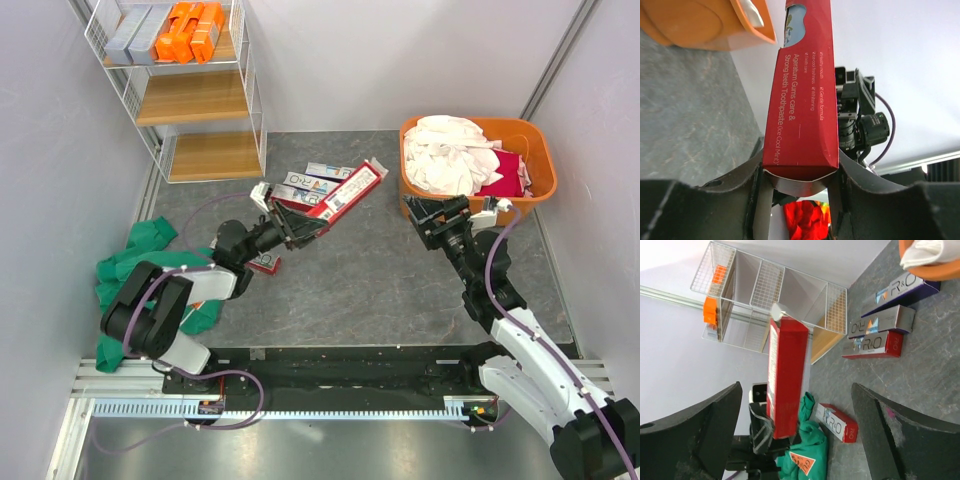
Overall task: Place and organize the toothpastes onto the shelf
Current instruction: Pick up the toothpaste from the center of the board, then place the toothpaste on the shelf.
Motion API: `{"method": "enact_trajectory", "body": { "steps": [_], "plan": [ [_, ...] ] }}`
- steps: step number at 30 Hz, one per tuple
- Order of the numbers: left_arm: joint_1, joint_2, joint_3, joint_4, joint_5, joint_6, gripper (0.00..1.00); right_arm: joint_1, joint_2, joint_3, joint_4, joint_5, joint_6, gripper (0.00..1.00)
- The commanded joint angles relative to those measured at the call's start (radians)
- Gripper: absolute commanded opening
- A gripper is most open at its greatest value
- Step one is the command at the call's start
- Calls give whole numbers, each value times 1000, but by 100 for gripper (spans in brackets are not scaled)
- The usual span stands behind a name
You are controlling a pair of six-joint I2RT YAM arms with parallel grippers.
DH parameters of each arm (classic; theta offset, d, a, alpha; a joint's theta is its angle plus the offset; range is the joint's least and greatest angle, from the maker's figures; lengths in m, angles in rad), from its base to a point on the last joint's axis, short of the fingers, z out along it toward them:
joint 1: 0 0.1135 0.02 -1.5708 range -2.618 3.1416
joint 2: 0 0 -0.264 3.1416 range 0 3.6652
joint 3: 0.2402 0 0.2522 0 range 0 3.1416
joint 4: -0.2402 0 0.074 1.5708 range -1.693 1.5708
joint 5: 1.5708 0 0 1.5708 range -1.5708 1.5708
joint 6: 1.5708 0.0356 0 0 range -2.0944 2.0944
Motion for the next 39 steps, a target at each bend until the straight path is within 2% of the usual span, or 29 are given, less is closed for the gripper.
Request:
{"method": "enact_trajectory", "body": {
  "steps": [1,12,18,23,29,39],
  "plan": [
    [103,-131,-29,-26,66,80,31,-2,-3,-22,-11,-31,-8,98],
    [442,-384,-49,-386,148,166,30,-4,-40,-57,-84,-45,-63,98],
    [640,-446,-58,-454,193,137,29,-2,-64,-71,-117,-48,-91,98],
    [761,-469,-47,-513,205,114,29,-4,-67,-91,-126,-57,-88,98],
    [829,-450,8,-543,190,98,29,-5,-72,-103,-132,-64,-83,98],
    [842,-314,212,-616,139,117,29,-4,-74,-109,-138,-67,-87,98]
  ]
}}
